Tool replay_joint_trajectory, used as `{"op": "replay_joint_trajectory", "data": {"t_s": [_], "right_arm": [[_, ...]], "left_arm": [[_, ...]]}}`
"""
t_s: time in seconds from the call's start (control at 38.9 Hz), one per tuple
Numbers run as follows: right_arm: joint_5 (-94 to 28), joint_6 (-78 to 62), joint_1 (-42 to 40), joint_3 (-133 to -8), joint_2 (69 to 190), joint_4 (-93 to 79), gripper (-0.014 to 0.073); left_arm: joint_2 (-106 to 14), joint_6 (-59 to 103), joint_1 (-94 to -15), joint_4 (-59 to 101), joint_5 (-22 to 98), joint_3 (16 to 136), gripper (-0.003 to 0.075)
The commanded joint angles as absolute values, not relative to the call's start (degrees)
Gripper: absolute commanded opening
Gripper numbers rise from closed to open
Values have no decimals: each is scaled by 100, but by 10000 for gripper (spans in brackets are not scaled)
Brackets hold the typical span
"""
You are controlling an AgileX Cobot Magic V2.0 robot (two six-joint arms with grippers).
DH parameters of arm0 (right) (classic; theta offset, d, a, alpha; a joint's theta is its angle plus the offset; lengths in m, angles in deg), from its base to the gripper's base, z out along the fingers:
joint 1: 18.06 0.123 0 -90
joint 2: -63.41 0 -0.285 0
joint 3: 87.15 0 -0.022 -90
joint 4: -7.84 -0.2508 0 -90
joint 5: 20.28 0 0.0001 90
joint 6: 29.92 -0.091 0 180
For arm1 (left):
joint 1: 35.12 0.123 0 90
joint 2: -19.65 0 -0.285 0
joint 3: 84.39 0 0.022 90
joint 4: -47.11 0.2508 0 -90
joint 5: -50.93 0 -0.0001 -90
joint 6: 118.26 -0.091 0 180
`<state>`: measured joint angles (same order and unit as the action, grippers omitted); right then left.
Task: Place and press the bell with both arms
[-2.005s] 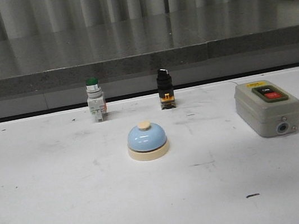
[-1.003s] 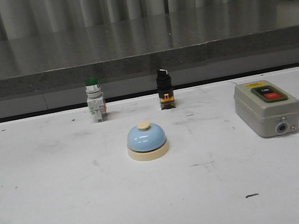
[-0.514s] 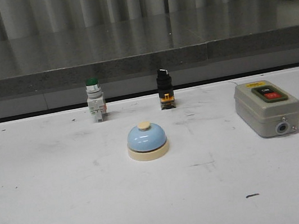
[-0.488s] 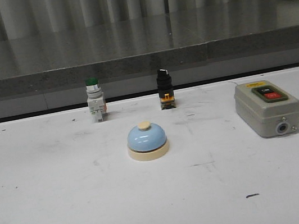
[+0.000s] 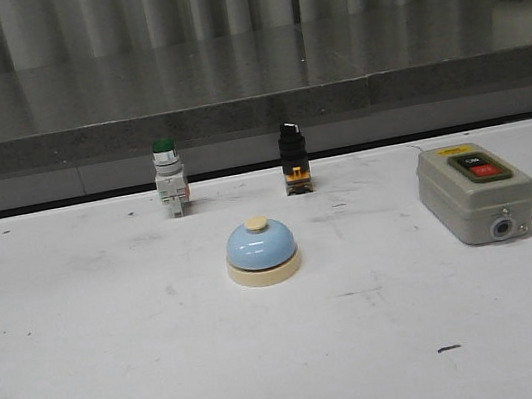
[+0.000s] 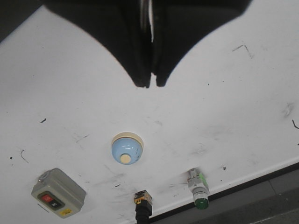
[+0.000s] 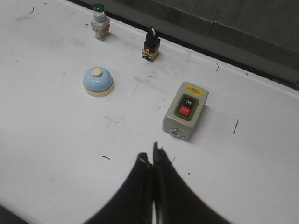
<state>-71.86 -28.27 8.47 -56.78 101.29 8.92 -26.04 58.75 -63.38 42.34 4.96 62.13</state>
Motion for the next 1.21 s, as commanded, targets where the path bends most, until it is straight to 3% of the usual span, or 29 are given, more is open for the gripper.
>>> {"op": "replay_joint_trajectory", "data": {"t_s": [0.0,0.13,0.69,0.98,1.18], "right_arm": [[-6788,-2831,824,-5815,10147,907,-69],[-6787,-2831,824,-5815,10147,907,-69],[-6793,-2831,824,-5815,10147,907,-69],[-6793,-2831,824,-5815,10147,907,-69],[-6803,-2831,824,-5815,10147,907,-69]], "left_arm": [[-2599,5928,-6335,4170,861,6362,-20],[-2328,5928,-6276,4183,1117,6172,-20],[690,5928,-3505,4134,4423,2640,-20],[1322,5928,-3309,4063,5129,1671,-20],[1311,5928,-3309,4063,5142,1674,-20]]}}
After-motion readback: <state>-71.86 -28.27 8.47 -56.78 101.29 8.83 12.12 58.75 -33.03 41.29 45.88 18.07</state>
